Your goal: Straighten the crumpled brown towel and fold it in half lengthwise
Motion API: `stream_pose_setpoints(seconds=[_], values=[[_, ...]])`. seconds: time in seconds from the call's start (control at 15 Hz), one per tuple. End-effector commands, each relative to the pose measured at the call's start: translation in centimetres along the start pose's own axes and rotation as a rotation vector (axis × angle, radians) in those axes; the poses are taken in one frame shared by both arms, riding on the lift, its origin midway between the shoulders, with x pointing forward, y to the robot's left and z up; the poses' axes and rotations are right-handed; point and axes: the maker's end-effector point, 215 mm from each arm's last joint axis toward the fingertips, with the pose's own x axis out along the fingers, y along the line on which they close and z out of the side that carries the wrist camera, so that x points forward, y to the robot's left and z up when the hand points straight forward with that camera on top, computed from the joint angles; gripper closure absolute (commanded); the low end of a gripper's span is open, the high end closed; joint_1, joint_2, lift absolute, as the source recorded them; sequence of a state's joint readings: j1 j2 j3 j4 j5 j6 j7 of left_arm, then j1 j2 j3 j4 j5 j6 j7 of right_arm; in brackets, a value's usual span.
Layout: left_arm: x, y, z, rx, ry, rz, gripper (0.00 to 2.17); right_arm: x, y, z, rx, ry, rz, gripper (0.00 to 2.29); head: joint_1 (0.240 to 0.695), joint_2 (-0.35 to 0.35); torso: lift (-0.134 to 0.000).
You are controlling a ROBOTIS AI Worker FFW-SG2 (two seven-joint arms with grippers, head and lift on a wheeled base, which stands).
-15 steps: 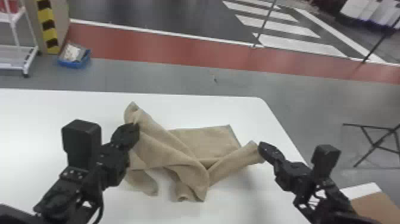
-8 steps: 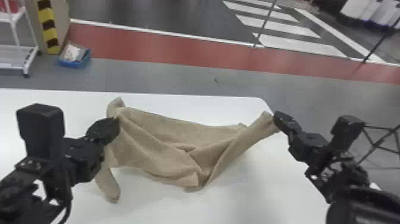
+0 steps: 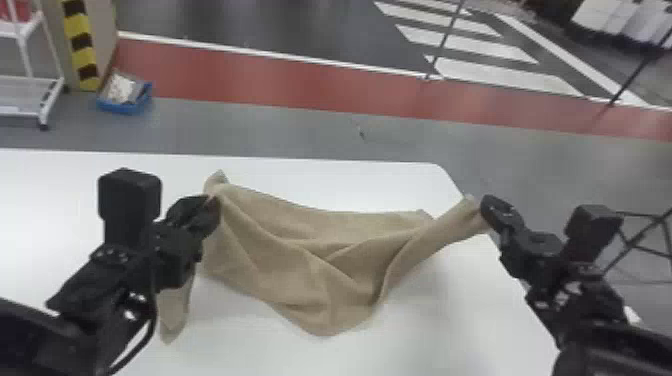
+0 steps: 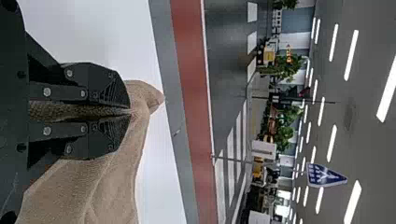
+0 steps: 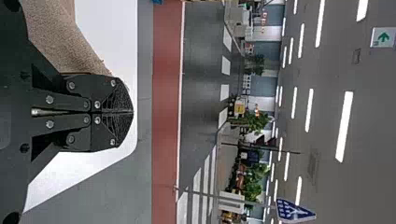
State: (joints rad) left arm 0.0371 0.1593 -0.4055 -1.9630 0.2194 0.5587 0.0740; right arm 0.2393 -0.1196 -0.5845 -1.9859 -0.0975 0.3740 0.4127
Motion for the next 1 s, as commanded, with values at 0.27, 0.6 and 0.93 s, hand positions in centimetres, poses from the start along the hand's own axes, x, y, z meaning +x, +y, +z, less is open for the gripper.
stream_pose_setpoints(seconds=[0.27,0.6,0.93], values=[[2.3,2.2,4.2,0.001,-0.296,0.241,0.03,-2.6,-1.6,-2.1,-0.001,-0.016,-0.019,1.83,0.689,-0.35,-0.124],[-5.2,4.4,-0.7,0.026,-0.157,0.188,0.03,-3.4,-1.4,-3.3,0.007,-0.043,-0.003,1.83,0.695,-0.35,-0.124],[-8.1,5.1,-5.5,0.063,-0.075,0.184,0.1,-3.7,-0.3,-4.8,-0.001,-0.055,0.016,1.83,0.695,-0.35,-0.124]])
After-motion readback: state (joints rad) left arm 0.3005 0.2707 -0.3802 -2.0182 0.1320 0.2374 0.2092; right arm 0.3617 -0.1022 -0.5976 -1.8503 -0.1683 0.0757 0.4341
